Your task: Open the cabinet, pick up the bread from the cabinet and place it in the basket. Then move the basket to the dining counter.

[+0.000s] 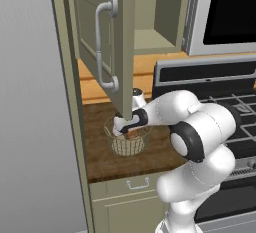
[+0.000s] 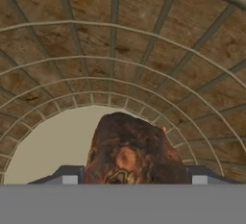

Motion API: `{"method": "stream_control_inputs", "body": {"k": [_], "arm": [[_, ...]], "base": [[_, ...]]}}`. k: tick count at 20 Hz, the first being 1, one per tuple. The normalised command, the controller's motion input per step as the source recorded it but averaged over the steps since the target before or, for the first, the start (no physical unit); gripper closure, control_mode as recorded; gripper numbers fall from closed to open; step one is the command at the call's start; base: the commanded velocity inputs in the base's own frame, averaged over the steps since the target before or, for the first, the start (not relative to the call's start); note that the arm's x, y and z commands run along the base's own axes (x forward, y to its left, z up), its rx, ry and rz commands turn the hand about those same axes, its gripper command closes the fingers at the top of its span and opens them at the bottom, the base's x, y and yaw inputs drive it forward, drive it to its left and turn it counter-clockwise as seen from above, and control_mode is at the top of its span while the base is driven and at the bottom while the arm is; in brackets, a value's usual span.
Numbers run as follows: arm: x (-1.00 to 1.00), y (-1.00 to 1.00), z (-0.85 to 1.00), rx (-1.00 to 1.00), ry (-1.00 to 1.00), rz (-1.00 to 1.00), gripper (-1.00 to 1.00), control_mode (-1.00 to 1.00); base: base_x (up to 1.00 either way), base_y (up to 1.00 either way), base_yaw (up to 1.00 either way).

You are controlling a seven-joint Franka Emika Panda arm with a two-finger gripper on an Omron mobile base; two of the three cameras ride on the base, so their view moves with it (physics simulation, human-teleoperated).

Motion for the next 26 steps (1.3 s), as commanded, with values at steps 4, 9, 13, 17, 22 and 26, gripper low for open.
{"method": "stream_control_inputs", "body": {"k": [4,9,13,17,22,26], "arm": [[0.06,0.00,0.00,0.00,0.00,0.00,-1.00,-1.00],[-0.24,-0.03,0.39,0.00,-0.02,-0.04,-1.00,-1.00],[-0.44,-0.26,0.68,0.03,0.00,-0.12,-1.00,-1.00],[-0.22,-0.55,0.59,0.08,0.01,-0.15,-1.00,-1.00],[-0.02,-0.39,0.04,0.10,0.03,-0.15,-1.00,-1.00],[0.03,-0.14,-0.43,0.20,0.02,-0.16,-1.00,-1.00]], "base": [[0.00,0.00,0.00],[0.00,0.00,0.00],[0.00,0.00,0.00],[0.00,0.00,0.00],[0.00,0.00,0.00],[0.00,0.00,0.00]]}}
